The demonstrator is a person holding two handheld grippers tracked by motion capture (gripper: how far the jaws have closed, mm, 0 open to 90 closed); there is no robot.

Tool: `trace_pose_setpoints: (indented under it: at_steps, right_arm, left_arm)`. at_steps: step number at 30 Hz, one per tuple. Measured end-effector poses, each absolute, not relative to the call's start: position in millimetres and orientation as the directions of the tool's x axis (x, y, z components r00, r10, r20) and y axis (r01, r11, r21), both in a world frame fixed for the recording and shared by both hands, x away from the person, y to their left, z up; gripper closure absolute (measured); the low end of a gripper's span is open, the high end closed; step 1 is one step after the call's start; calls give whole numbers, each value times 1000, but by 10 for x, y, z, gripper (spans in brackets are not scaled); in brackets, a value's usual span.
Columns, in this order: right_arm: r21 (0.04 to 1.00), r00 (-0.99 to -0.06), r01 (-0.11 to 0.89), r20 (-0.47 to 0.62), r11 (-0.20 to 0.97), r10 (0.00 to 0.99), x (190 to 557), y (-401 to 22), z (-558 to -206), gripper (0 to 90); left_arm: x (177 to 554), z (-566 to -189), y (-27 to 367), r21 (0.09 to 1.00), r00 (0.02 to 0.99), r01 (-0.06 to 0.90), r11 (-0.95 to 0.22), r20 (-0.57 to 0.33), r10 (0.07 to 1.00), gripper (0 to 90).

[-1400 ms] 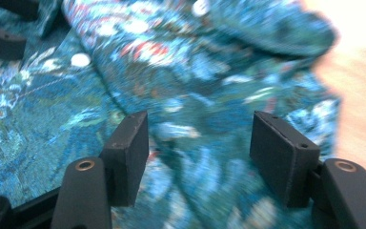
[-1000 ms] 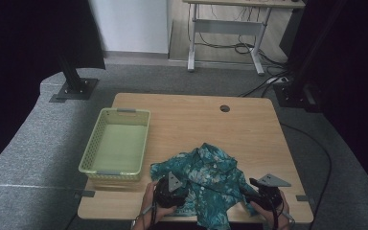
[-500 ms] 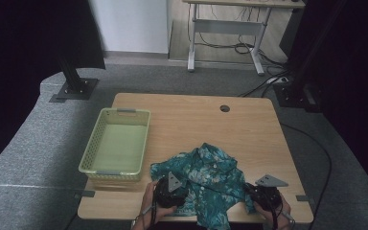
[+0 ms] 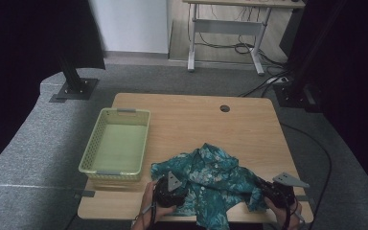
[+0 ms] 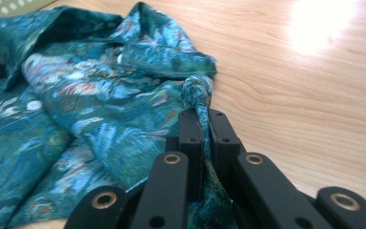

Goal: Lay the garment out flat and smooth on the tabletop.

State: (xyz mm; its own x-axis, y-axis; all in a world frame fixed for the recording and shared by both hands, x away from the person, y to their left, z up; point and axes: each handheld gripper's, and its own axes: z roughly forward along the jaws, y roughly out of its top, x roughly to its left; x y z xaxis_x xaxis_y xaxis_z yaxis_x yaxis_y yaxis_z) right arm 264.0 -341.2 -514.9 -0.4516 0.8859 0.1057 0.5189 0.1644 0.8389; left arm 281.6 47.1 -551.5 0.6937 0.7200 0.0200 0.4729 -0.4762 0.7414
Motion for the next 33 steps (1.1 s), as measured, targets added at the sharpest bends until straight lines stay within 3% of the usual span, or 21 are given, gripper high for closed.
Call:
trace_pose_setpoints:
  at_steps: [22, 26, 29, 33]
  right_arm:
    - [791, -320, 610, 183, 54, 929, 2898, -3888, -5384, 811]
    - [805, -306, 590, 161, 55, 938, 2873, -3895, -5333, 708]
    - [833, -280, 553, 145, 36, 949, 2829, -3876, -5239, 562]
    - [870, -323, 492, 136, 44, 937, 2761, -3764, -5067, 518]
  left_arm:
    - [2842, -5514, 477, 740, 688, 478, -473, 19, 726, 401]
    - [2841, -5514, 471, 741, 684, 481, -469, 19, 730, 401]
    - [2843, -5512, 465, 740, 681, 483, -468, 18, 732, 401]
    - [2843, -5511, 463, 739, 680, 485, -467, 17, 733, 400]
